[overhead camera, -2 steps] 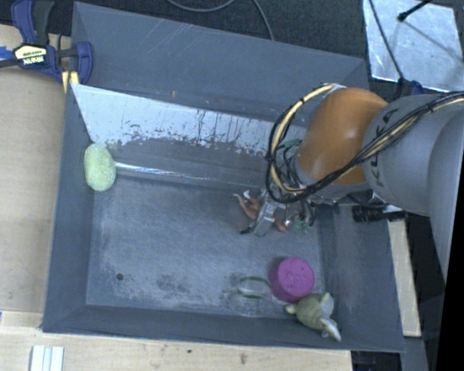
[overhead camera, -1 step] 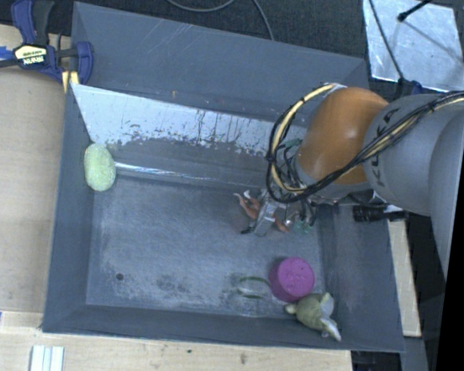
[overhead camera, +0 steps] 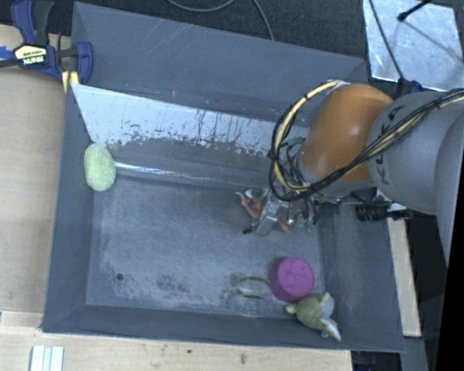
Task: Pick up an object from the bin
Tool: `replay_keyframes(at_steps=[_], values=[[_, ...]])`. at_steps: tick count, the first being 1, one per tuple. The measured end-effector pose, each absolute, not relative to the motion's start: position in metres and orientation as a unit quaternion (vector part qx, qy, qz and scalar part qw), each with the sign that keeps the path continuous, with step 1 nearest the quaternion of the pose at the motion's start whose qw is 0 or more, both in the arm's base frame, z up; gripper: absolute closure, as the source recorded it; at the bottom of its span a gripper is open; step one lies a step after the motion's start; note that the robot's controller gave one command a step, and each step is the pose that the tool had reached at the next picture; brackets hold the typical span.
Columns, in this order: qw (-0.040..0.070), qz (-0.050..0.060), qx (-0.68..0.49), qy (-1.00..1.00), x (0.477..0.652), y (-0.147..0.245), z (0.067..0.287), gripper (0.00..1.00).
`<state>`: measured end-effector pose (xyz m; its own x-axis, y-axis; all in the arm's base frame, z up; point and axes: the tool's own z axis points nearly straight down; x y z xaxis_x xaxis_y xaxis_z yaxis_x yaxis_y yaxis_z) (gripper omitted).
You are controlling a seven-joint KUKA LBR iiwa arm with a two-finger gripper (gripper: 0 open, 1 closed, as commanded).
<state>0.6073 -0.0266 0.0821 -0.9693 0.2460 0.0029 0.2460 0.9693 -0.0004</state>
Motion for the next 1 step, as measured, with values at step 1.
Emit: replay_keyframes(at_steps=[1], values=[[0.002,0.0,-0.124,-0.992,0.6069,-0.0267,0.1038,1.0]])
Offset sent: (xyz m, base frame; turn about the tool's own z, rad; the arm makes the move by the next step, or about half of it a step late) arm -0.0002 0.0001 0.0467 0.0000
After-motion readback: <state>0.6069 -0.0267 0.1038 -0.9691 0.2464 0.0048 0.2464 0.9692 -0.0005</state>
